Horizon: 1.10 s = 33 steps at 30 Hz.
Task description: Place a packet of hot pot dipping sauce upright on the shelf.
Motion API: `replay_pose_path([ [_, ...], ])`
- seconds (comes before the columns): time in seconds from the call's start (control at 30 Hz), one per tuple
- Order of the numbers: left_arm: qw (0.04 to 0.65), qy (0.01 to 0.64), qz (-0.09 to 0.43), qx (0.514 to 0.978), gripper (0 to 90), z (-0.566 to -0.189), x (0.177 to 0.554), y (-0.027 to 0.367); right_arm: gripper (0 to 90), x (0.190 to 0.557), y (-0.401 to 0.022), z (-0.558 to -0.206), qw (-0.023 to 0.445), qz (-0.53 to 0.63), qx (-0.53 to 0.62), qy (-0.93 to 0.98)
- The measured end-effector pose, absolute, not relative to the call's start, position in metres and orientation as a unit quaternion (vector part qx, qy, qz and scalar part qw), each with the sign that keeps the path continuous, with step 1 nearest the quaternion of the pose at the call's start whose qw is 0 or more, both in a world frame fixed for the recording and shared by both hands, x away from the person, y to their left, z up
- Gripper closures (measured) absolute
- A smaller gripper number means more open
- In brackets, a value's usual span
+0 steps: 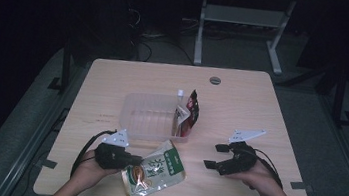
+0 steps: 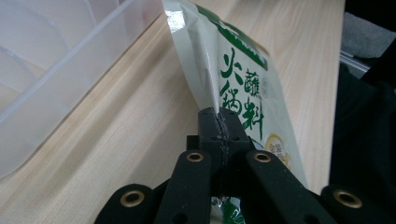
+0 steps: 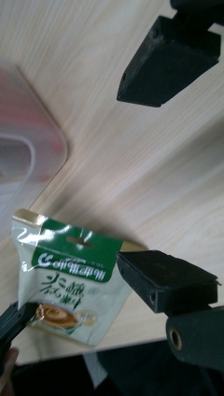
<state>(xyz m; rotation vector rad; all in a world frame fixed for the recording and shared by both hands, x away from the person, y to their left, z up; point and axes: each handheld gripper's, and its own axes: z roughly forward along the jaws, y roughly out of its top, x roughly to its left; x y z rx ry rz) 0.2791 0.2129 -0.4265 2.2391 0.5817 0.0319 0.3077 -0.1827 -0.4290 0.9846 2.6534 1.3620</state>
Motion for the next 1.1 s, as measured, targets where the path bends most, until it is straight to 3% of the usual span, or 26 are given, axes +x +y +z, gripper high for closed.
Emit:
replay_pose_path([
  [0.77,0.451,0.199,0.027,0.870,90.0,-0.406,0.269,0.210,23.9,0.319,-0.122,-0.435,-0.084,0.466,0.226,0.851],
  [1.03,0.467,0.193,0.035,0.862,90.0,-0.401,0.267,0.213,32.8,0.331,-0.100,-0.444,-0.129,0.478,0.194,0.847],
  [1.1,0.468,0.192,0.034,0.862,90.0,-0.400,0.266,0.214,38.6,0.331,-0.095,-0.445,-0.136,0.480,0.184,0.847],
])
